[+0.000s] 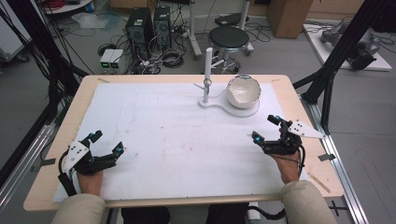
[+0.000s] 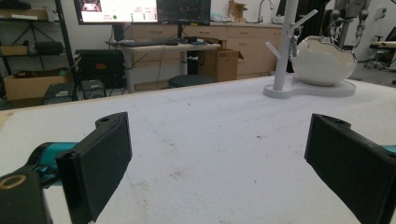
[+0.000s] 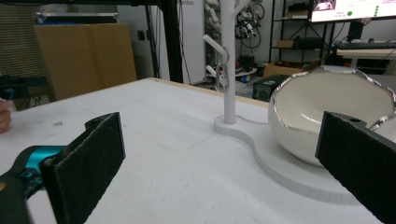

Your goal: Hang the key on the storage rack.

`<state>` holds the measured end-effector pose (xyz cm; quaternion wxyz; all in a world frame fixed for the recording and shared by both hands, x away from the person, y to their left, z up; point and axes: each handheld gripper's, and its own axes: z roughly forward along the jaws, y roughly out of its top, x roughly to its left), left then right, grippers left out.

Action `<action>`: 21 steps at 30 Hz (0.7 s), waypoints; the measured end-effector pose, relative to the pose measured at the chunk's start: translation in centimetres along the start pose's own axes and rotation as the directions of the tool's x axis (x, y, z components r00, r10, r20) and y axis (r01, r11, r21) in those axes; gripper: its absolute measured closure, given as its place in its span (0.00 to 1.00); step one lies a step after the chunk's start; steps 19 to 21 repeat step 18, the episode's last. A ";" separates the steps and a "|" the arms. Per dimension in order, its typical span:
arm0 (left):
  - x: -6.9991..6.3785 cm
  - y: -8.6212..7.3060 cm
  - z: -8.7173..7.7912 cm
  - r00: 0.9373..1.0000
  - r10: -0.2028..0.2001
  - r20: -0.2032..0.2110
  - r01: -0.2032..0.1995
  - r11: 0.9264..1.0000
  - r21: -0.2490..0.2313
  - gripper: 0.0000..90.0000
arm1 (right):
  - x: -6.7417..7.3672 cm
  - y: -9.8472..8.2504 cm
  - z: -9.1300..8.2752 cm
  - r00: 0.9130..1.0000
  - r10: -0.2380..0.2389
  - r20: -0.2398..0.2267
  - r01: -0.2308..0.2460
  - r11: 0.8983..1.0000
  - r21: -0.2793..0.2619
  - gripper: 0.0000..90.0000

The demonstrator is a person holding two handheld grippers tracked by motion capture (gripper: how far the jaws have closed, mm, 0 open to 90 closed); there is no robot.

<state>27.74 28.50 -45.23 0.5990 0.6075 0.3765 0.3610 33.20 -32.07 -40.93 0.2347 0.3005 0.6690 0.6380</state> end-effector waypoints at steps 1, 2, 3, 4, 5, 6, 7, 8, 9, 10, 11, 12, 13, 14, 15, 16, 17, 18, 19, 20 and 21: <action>0.0 0.0 0.0 1.000 0.000 0.001 0.000 1.000 0.001 0.09 | 0.1 -0.4 -0.1 1.000 0.000 0.004 0.000 1.000 0.004 0.00; 0.0 0.0 0.0 1.000 0.001 -0.001 -0.001 1.000 0.000 0.09 | 0.1 -0.8 -0.1 1.000 -0.011 0.015 0.011 1.000 0.003 0.01; 0.0 0.0 0.0 1.000 -0.001 0.000 0.001 1.000 0.002 0.09 | 0.1 -1.1 -0.2 1.000 -0.024 0.020 0.024 1.000 -0.003 0.00; 0.0 0.0 0.0 1.000 -0.001 0.001 0.001 1.000 0.003 0.09 | 0.1 -1.5 -0.3 1.000 -0.021 0.022 0.021 1.000 -0.008 0.00; 0.0 0.0 0.0 1.000 -0.001 0.001 0.001 1.000 0.006 0.09 | 0.1 -1.9 -0.4 1.000 -0.012 0.026 0.012 1.000 -0.015 0.00; 0.0 0.0 0.0 1.000 -0.001 0.002 0.001 1.000 0.006 0.09 | 0.1 -2.3 -0.5 1.000 0.002 0.030 -0.002 1.000 -0.018 0.00; 0.0 0.0 0.0 1.000 0.000 0.001 0.000 1.000 0.007 0.09 | 0.1 -2.7 -0.5 0.999 0.007 0.032 -0.006 1.000 -0.023 0.00; 0.0 0.0 0.0 1.000 -0.001 -0.001 0.001 1.000 0.003 0.09 | 0.1 -3.1 -0.5 0.999 0.010 0.034 -0.009 1.000 -0.019 0.00; 0.0 0.0 0.0 1.000 -0.001 0.002 0.001 1.000 0.007 0.09 | 0.1 -3.5 -0.5 0.999 0.007 0.041 -0.007 1.000 -0.014 0.00; 0.0 0.0 0.0 1.000 -0.001 0.001 0.001 1.000 0.008 0.09 | 0.1 -4.0 -0.5 0.999 0.019 0.037 -0.019 1.000 -0.010 0.00; 0.0 0.0 0.0 1.000 -0.002 0.001 0.001 1.000 0.003 0.09 | 0.2 -4.2 -0.5 0.999 0.027 0.043 -0.026 1.000 -0.009 0.00; 0.0 0.0 0.0 1.000 -0.002 0.001 0.002 1.000 0.007 0.09 | 0.3 -4.2 -0.6 0.999 0.022 0.045 -0.020 1.000 -0.024 0.00; 0.0 0.0 0.0 1.000 -0.002 0.001 0.002 1.000 0.008 0.09 | 0.3 -4.3 -0.7 0.999 0.030 0.034 -0.029 0.999 -0.023 0.00; 0.0 0.0 0.0 1.000 -0.001 0.000 0.001 1.000 0.004 0.09 | 0.3 -4.3 -0.7 0.999 0.018 0.039 -0.017 1.000 -0.025 0.01; 0.0 0.0 0.0 1.000 -0.001 0.001 0.001 1.000 0.010 0.09 | 0.4 -4.3 -0.6 0.999 0.018 0.045 -0.017 1.000 -0.018 0.01; 0.0 0.0 0.0 1.000 -0.001 0.002 0.001 1.000 0.007 0.09 | 0.4 -4.3 -0.6 0.999 0.005 0.054 -0.005 1.000 -0.019 0.01; 0.0 0.0 0.0 1.000 0.000 -0.002 0.000 1.000 0.002 0.09 | 0.5 -4.3 -0.6 0.998 0.006 0.056 -0.006 1.000 -0.016 0.01; 0.0 0.0 0.0 1.000 0.001 -0.003 -0.001 1.000 0.001 0.09 | 0.6 -4.3 -0.5 0.998 -0.007 0.064 0.008 1.000 -0.015 0.01; 0.0 0.0 0.0 1.000 0.001 -0.003 -0.001 1.000 0.001 0.09 | 0.6 -4.3 -0.5 0.998 -0.007 0.064 0.008 1.000 -0.015 0.01; 0.0 0.0 0.0 1.000 0.001 -0.003 -0.001 1.000 0.001 0.09 | 0.6 -4.3 -0.5 0.998 -0.007 0.064 0.008 1.000 -0.015 0.01; 0.0 0.0 0.0 1.000 0.001 -0.003 -0.001 1.000 0.001 0.09 | 0.6 -4.3 -0.5 0.998 -0.007 0.064 0.008 1.000 -0.015 0.01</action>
